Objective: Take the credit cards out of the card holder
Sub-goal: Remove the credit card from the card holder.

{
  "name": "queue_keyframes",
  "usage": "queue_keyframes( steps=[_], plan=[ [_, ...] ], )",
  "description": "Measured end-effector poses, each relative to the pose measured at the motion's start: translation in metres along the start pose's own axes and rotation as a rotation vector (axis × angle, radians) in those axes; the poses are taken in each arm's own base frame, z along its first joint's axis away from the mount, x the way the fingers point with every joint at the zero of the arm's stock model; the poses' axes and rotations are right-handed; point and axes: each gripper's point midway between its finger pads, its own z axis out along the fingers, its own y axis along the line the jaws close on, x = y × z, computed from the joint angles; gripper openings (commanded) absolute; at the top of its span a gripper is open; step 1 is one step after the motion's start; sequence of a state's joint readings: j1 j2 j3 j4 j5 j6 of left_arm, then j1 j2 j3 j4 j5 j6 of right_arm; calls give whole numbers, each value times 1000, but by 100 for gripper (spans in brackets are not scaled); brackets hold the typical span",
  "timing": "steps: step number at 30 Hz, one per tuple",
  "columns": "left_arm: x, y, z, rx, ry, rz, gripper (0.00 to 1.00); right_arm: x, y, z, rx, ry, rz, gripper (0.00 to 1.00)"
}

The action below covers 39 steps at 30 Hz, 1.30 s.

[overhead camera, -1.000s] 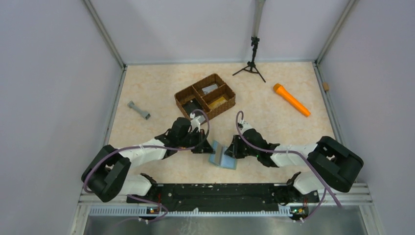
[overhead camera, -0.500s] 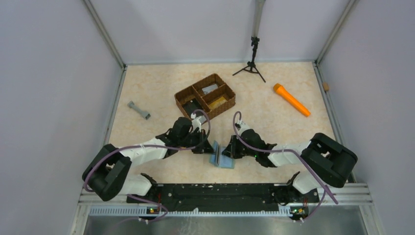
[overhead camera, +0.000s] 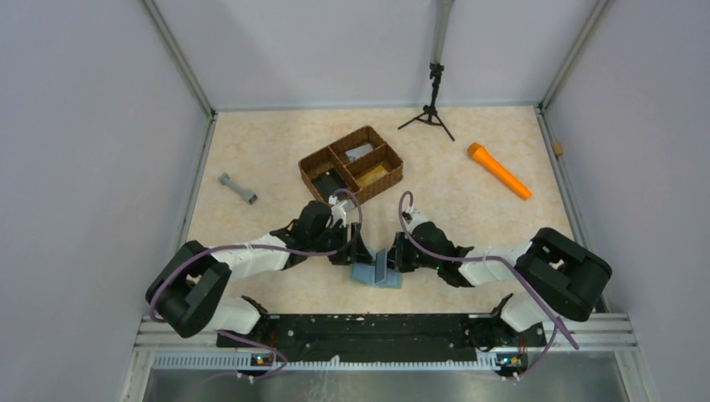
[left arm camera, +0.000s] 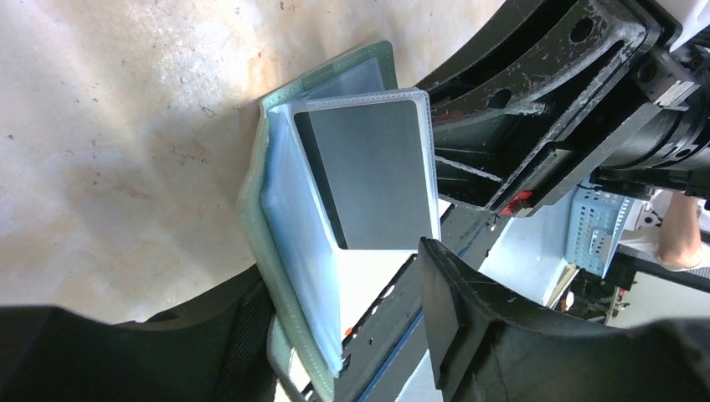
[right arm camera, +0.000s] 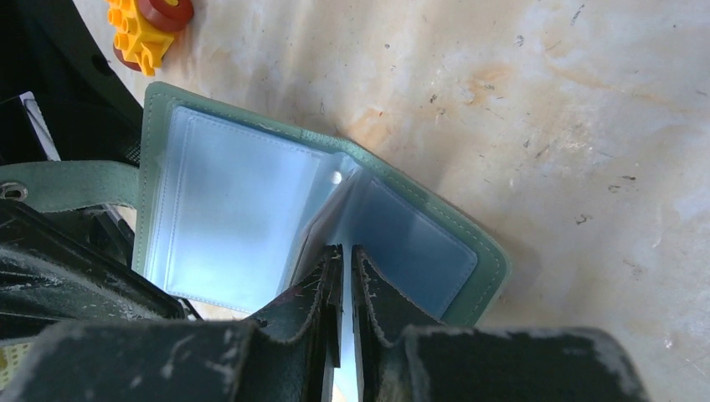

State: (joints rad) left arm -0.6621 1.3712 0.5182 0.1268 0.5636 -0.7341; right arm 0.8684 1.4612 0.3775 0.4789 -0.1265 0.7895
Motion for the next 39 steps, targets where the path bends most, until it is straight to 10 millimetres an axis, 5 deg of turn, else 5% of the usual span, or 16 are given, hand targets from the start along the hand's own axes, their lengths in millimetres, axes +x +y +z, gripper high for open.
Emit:
queue_keyframes(
  steps=[16,18,23,27,31,39],
  plan=[
    [7,-4,11,-6,42,9,65,13,5,-6,11,33,-18,9],
    [6,-5,14,-7,44,12,59,14,5,-6,11,33,-18,9],
    [4,-2,17,-36,42,10,25,14,4,-6,15,35,-17,15],
    [5,8,19,-80,41,-1,0,12,3,-10,34,31,-20,27],
    [4,10,19,-91,38,-6,0,9,2,-25,34,3,-24,35],
    [0,5,12,-87,6,-15,0,-19,3,-75,6,-130,3,81]
  ],
)
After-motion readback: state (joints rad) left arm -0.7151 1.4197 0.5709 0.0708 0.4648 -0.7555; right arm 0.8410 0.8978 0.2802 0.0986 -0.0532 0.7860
